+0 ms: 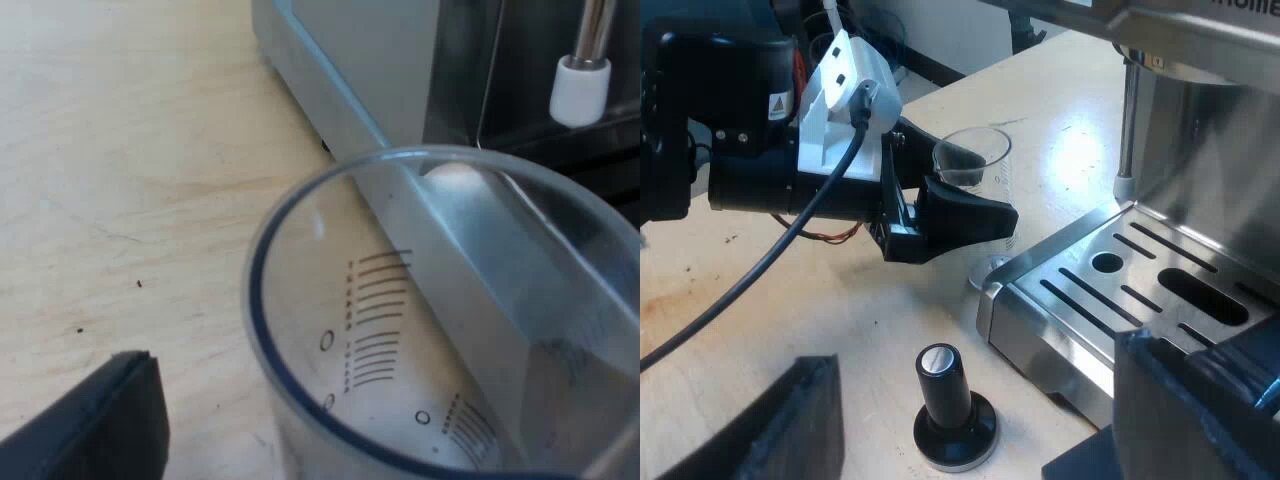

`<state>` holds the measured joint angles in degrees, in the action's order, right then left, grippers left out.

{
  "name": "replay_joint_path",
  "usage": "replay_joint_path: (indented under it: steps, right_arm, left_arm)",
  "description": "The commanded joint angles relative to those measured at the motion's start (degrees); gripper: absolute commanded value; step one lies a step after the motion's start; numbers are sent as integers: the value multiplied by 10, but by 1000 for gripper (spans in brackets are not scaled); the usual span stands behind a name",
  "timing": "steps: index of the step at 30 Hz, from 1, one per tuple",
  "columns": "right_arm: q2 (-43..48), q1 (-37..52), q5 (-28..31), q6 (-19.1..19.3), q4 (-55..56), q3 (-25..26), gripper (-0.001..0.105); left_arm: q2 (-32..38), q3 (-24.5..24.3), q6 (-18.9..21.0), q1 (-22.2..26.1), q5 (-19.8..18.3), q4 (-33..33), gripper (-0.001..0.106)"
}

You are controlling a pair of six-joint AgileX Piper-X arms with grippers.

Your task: Pour the beans into the coffee machine

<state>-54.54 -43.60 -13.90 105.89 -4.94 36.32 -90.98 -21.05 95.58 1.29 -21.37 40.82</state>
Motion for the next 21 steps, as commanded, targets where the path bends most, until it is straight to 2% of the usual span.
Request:
replay_joint_path:
  steps: [1,8,16,19,21]
  right_arm:
    - [0,-1,-5,6,-8,3,59]
    - [0,-1,-5,6,-8,3,59]
    - [0,-1,-5,6,-8,3,59]
    - [0,-1,-5,6,-8,3,59]
    - [0,-1,-4,6,-8,3,59]
  left_arm:
    - [-2,-1,6,0,3,3,89]
    - [5,-1,6,0,1,-19,89]
    - [35,0,6,0,1,-117,88]
    - [57,0,6,0,-1,-182,88]
    - [64,0,6,0,1,-195,88]
